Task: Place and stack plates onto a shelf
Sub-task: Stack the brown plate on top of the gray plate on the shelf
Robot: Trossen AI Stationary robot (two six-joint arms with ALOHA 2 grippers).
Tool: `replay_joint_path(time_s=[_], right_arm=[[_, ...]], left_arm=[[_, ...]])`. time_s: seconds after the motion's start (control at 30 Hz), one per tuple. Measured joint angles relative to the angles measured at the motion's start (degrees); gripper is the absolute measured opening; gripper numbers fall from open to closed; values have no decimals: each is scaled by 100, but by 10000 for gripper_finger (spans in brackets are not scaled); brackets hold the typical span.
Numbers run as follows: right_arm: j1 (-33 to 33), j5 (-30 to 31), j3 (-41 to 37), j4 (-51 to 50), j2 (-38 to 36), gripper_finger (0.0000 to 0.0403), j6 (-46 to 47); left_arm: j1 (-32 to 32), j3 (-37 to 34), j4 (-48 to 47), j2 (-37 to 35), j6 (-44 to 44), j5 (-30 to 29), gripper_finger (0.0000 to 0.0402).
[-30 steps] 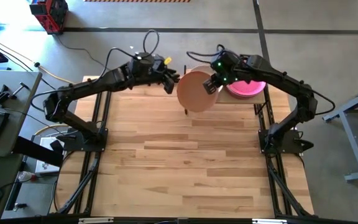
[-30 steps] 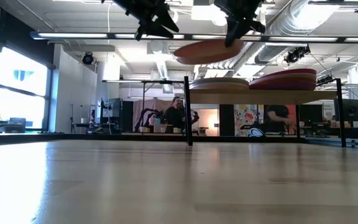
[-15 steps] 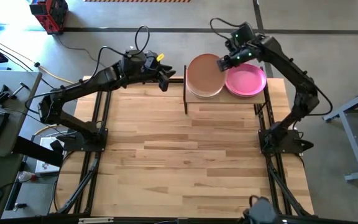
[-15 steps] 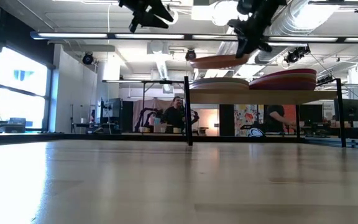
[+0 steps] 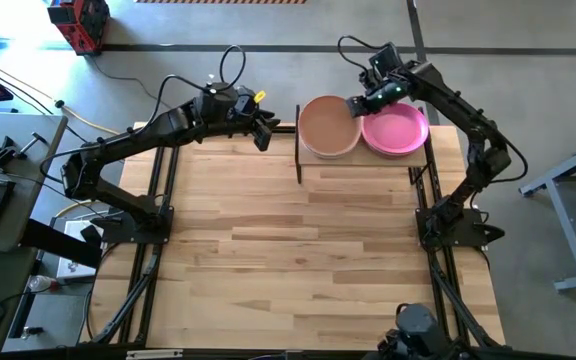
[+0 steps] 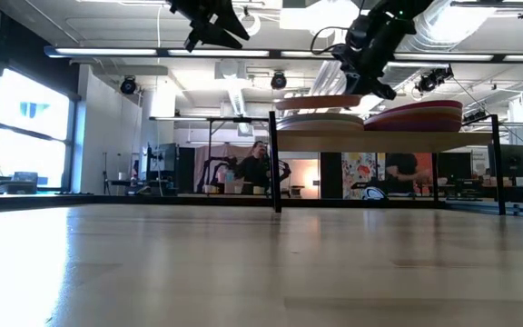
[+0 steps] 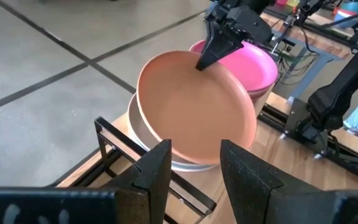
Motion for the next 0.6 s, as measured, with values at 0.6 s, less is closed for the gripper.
replay_joint_path(time_s=[0.6], right_arm=[[182,763,-2,17,42,2,45]], left_arm=[[-4,0,-240,0,2,-15,125]])
